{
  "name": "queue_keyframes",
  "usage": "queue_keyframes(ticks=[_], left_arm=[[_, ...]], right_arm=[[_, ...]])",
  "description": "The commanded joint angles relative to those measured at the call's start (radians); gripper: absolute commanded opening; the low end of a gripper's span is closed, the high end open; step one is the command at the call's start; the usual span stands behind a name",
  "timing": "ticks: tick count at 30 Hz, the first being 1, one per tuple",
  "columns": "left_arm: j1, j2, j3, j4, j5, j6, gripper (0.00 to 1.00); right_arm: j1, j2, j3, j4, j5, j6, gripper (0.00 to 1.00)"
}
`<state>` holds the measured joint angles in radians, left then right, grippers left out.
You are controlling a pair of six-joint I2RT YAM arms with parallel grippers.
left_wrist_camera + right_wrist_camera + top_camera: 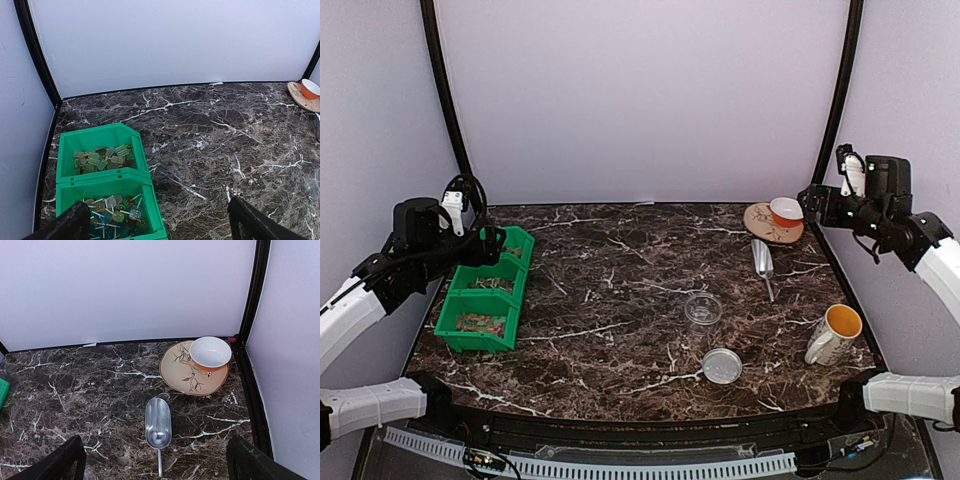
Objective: Pack the candies
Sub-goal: Move the storage box to the center of the board.
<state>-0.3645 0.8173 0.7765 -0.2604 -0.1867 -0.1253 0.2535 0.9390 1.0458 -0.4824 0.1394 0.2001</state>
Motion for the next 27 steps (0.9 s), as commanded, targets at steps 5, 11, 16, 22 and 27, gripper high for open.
queue_keyframes(ticks=[5, 11, 16, 22, 27], left_arm=[[0.078, 0.039, 0.018, -0.024, -0.073, -0.109, 0.99], [0.156, 0.069, 0.048, -0.099, -0.091, -0.240, 0.99], [0.175, 0.117, 0.077, -0.193, -0.091, -0.386, 0.99], [0.181, 0.168, 0.059, -0.258, -0.121, -0.571, 0.99], [0.181, 0.214, 0.054, -0.310, -0.148, -0.731, 0.99]], right_arm=[[-0.018, 0.059, 0.019, 0.137, 0.004, 0.128, 0.98], [-0.028, 0.086, -0.081, 0.316, -0.128, 0.141, 0.98], [-0.029, 0.143, -0.133, 0.376, -0.136, 0.120, 0.98], [-0.029, 0.222, -0.163, 0.385, -0.138, 0.102, 0.98], [-0.019, 0.235, -0.213, 0.432, -0.174, 0.106, 0.98]])
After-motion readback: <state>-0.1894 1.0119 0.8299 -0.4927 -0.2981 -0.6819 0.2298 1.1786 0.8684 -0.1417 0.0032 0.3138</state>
